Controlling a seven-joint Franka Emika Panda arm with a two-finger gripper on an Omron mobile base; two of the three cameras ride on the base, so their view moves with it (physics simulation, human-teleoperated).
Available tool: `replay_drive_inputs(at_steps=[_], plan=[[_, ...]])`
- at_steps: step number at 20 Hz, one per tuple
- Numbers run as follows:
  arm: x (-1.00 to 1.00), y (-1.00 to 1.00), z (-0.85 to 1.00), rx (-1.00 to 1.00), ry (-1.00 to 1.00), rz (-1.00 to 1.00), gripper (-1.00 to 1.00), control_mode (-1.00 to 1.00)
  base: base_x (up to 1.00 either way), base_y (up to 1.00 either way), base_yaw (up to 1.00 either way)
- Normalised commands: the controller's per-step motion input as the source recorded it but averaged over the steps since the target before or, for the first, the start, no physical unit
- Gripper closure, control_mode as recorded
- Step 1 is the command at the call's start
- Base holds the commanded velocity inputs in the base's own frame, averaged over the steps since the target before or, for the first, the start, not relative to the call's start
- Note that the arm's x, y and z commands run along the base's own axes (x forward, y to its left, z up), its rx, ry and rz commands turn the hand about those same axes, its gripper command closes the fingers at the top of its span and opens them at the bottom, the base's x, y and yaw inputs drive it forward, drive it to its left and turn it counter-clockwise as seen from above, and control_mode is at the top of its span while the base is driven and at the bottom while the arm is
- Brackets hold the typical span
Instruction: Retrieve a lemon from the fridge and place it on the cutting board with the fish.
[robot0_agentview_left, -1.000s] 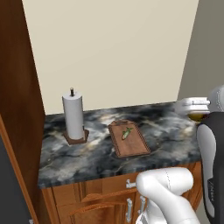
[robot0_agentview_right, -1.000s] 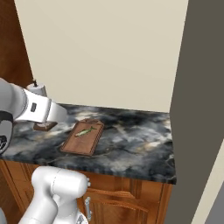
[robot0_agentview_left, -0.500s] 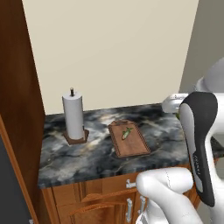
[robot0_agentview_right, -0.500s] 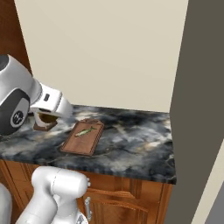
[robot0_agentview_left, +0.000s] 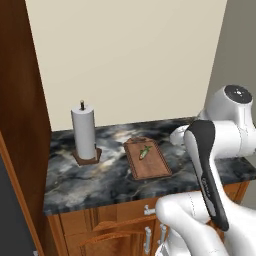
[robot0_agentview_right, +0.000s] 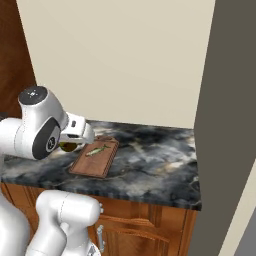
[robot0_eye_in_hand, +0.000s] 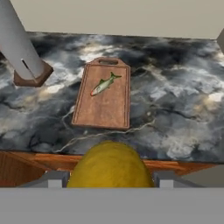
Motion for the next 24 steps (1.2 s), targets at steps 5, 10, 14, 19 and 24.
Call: replay_drive_inputs(at_steps=[5, 10, 14, 19, 24], plan=[[0.52, 0.26, -0.29, -0.27, 0.14, 0.00, 1.00, -1.00, 0.00, 0.00, 0.00], [0.50, 0.07, -0.27, -0.05, 0.03, 0.03, 1.00, -1.00, 0.00, 0.00, 0.00], [0.37, 0.00, -0.42, 0.00, 0.03, 0.11, 1.00, -1.00, 0.00, 0.00, 0.00], [0.44, 0.00, -0.51, 0.00, 0.09, 0.05, 1.00, -1.00, 0.00, 0.00, 0.00], [0.43, 0.00, -0.44, 0.00, 0.08, 0.00, 1.00, -1.00, 0.00, 0.00, 0.00]])
